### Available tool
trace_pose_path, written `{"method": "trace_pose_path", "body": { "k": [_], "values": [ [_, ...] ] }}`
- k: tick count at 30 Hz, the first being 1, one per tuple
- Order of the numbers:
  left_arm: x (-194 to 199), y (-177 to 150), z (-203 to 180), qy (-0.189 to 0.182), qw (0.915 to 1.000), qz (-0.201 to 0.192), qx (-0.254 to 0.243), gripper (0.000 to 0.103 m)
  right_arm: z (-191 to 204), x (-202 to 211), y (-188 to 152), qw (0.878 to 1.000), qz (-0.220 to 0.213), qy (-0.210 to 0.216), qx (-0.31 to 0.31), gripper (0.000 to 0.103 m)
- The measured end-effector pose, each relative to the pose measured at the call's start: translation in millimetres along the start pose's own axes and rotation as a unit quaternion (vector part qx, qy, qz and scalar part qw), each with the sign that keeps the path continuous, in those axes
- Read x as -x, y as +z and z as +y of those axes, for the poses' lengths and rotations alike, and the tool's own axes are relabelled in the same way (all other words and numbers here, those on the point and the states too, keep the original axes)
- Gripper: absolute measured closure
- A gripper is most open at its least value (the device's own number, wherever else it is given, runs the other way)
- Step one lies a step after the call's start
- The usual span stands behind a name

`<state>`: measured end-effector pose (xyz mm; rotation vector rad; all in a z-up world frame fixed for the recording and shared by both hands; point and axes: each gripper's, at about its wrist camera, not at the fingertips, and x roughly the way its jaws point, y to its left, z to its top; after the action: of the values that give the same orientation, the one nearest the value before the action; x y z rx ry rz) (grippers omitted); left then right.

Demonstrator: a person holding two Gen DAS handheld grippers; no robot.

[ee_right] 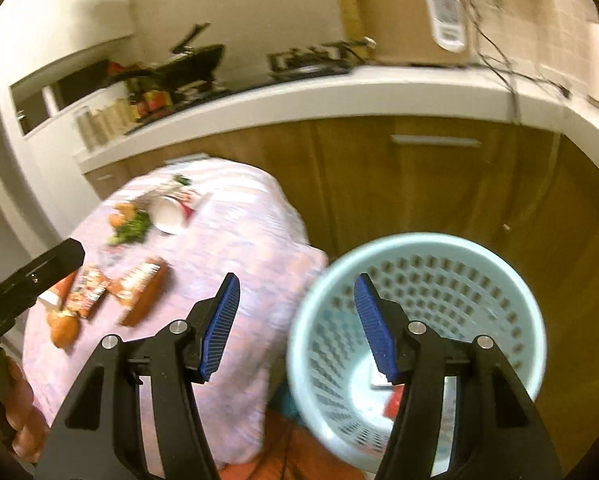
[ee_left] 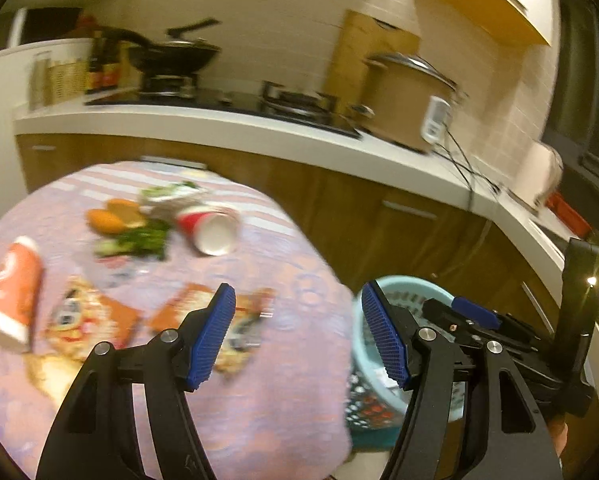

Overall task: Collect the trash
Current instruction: 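Grasp the orange paper cup with the left tool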

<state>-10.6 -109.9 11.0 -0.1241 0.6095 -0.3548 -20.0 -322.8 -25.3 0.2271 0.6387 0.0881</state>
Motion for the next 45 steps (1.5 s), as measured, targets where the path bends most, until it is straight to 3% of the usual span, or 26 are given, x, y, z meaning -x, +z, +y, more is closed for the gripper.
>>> {"method": "trace_pose_path", "body": {
  "k": [8,11,13,17,20,24,26,29,33,37,39,41,45],
  "values": [
    [56.8,12.7,85.5,0.088,0.9930,-0.051,0.060,0.038,81.6,-12.0,13.2,0.996,-0.014,0.059,0.062,0.050],
    [75.5,15.7,122.4,0.139,0.9854,-0.065,0.074,0.030,116.6,-19.2,12.0,0.992,-0.010,0.084,0.089,0.050],
    [83.4,14.2,146.7,0.157,0.9820,-0.062,0.085,0.024,137.8,-25.2,9.4,0.990,-0.005,0.093,0.108,0.050],
    [85.3,7.1,201.0,0.190,0.9740,-0.038,0.118,0.024,165.0,-39.6,2.8,0.986,0.015,0.105,0.128,0.050],
    [77.6,0.2,231.2,0.196,0.9711,-0.019,0.134,0.024,175.5,-48.6,-2.8,0.984,0.026,0.109,0.135,0.050],
    [60.3,-2.3,256.3,0.179,0.9716,0.009,0.155,0.024,180.9,-59.9,-7.1,0.984,0.040,0.105,0.139,0.050],
    [48.4,-4.9,262.3,0.159,0.9734,0.026,0.163,0.024,180.6,-63.3,-7.9,0.984,0.044,0.102,0.138,0.050],
    [33.5,-9.7,266.2,0.163,0.9706,0.047,0.171,0.024,175.1,-65.9,-7.7,0.986,0.047,0.096,0.131,0.050],
    [26.5,-13.7,270.2,0.153,0.9705,0.050,0.179,0.019,164.6,-70.8,-7.1,0.987,0.055,0.093,0.115,0.050],
    [7.0,-16.2,273.9,0.120,0.9699,0.074,0.199,0.019,156.6,-73.8,-6.7,0.989,0.057,0.083,0.108,0.050],
    [2.2,-14.5,268.7,0.139,0.9699,0.074,0.186,0.020,149.9,-73.9,-6.2,0.990,0.056,0.074,0.104,0.050],
    [-1.5,-12.5,265.8,0.145,0.9696,0.073,0.183,0.027,141.1,-73.7,-5.8,0.991,0.055,0.068,0.096,0.050],
    [-5.2,-10.7,265.1,0.132,0.9709,0.070,0.187,0.052,126.4,-74.0,-7.5,0.993,0.057,0.062,0.084,0.050]
  ]
}}
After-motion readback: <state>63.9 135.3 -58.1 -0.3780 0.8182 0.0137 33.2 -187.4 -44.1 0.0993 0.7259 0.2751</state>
